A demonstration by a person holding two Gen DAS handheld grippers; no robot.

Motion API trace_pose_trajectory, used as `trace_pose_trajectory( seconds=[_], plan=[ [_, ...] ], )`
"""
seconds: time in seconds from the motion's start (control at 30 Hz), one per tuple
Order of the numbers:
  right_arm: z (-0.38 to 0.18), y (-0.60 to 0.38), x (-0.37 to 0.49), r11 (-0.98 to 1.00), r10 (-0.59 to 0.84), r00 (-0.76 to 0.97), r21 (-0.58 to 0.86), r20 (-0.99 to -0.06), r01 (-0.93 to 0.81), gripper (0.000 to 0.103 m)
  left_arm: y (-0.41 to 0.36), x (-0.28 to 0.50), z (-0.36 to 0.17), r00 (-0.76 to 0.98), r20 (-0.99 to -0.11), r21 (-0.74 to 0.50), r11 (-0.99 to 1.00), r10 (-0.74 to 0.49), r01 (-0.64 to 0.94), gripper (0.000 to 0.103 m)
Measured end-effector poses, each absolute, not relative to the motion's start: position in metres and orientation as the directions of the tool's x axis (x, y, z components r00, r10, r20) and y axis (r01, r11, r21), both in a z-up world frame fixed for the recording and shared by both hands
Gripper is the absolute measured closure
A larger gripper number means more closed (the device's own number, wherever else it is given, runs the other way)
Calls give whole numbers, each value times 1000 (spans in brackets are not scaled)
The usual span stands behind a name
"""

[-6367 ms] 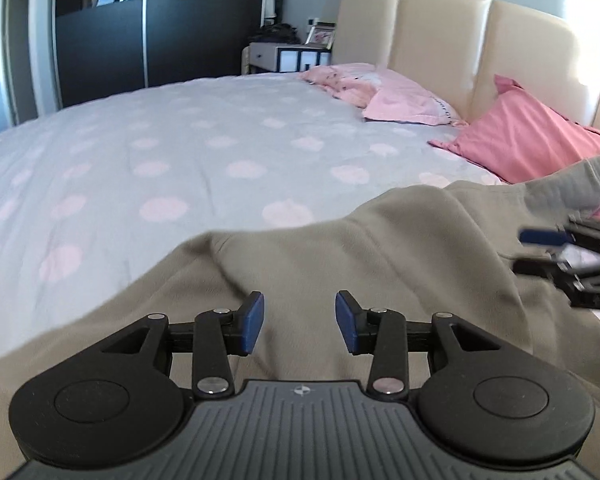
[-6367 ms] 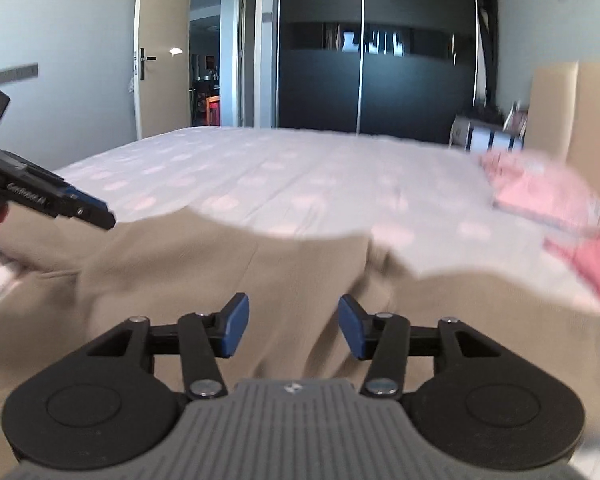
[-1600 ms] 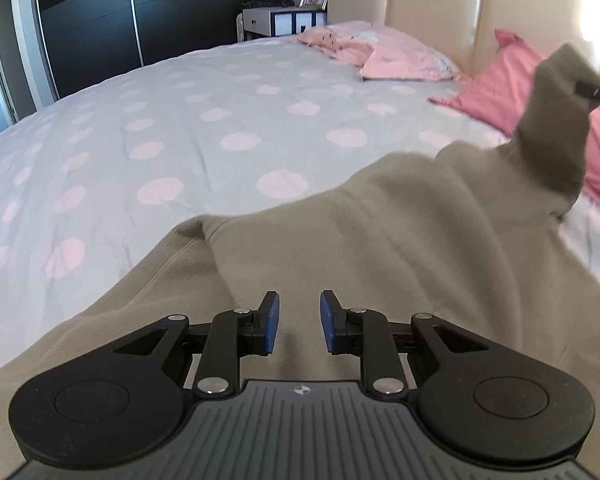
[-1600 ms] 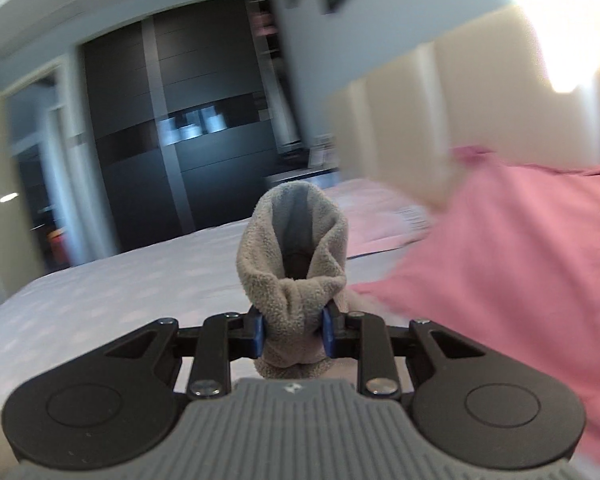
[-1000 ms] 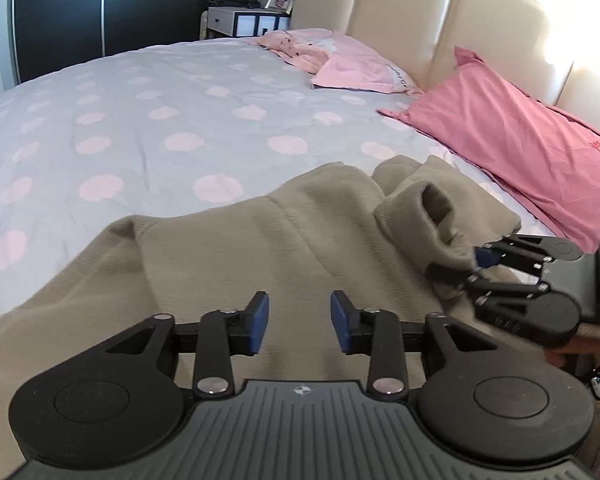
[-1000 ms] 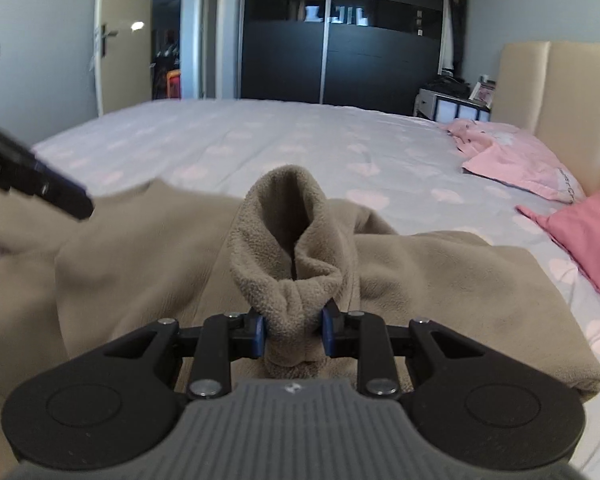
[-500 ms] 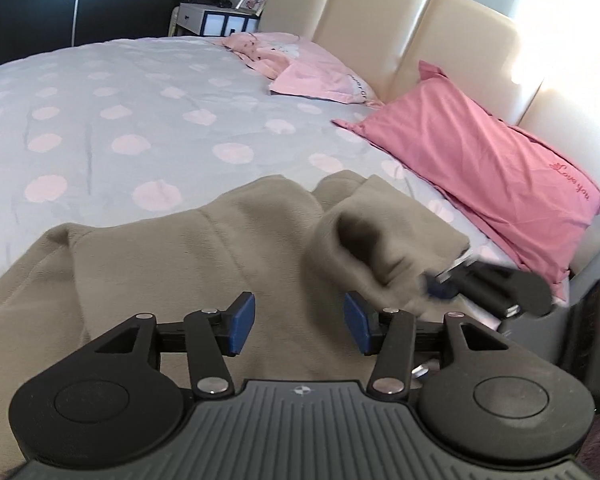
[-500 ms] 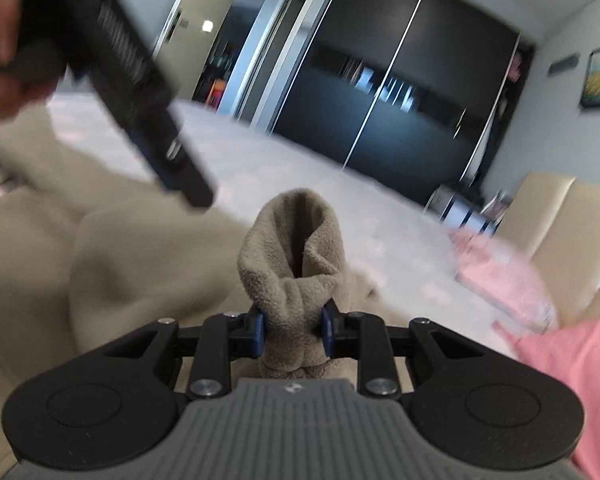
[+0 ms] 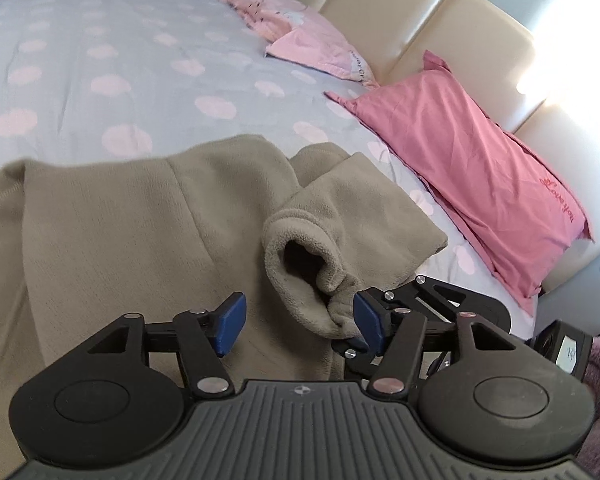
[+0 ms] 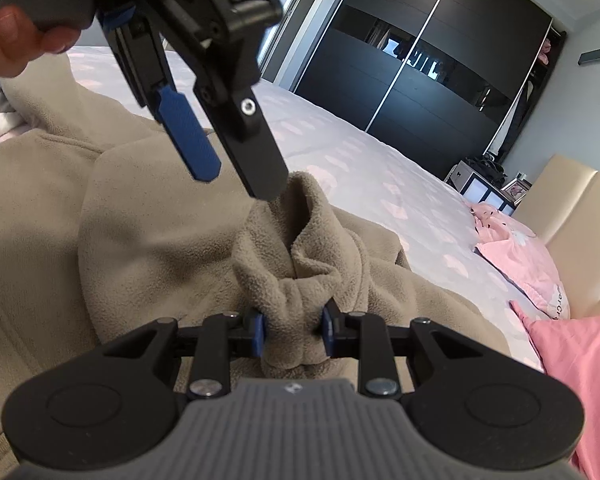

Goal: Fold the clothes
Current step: 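Grasp the sleeve cuff with the left tool while the right tool releases it, then carry the sleeve cuff with the left tool and lay it on the hoodie body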

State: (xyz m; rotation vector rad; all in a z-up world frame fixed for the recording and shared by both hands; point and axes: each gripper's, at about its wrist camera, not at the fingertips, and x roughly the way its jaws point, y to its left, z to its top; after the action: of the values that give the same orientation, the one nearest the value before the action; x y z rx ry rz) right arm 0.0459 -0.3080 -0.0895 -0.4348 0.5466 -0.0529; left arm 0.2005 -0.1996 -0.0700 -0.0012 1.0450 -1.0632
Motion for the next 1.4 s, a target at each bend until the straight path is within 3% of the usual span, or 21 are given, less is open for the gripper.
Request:
trace_pose_trajectory(
  seconds=[0.23,0.47,0.73,0.93,1.1,1.17,1.23,1.33,1.4],
  plan=[
    [-95,-304,49,882,-175,856,-464,-486,-82,72,-206,205,-81,28,-682,-541,530,-731,653,43],
    [-107,-286,35,779,-138,885,-600,-445,-181,56,-214,207,-90,-11,-672,-590,526,-740,613,43],
    [-115,-282,10,734,-50,870,-609,-491,-302,53,-217,213,-101,-12,-696,-584,557,-718,590,43],
    [-118,-281,0,744,-34,857,-585,-514,-322,52,-220,209,-108,30,-761,-493,606,-649,624,43],
    [-117,-276,-8,751,-26,854,-574,-519,-326,52,-223,211,-122,21,-774,-491,621,-633,611,43],
    [-117,-275,-11,755,-22,854,-568,-519,-326,52,-227,211,-127,9,-773,-493,609,-635,621,47],
    [-117,-276,-13,759,-17,854,-562,-520,-327,53,-230,209,-129,3,-765,-490,585,-644,646,67],
    [-118,-276,-15,757,-9,857,-564,-515,-331,52,-232,205,-125,13,-749,-469,545,-662,695,90],
    [-117,-276,-18,760,4,861,-558,-508,-333,48,-232,202,-120,30,-738,-452,526,-674,721,94]
  ],
)
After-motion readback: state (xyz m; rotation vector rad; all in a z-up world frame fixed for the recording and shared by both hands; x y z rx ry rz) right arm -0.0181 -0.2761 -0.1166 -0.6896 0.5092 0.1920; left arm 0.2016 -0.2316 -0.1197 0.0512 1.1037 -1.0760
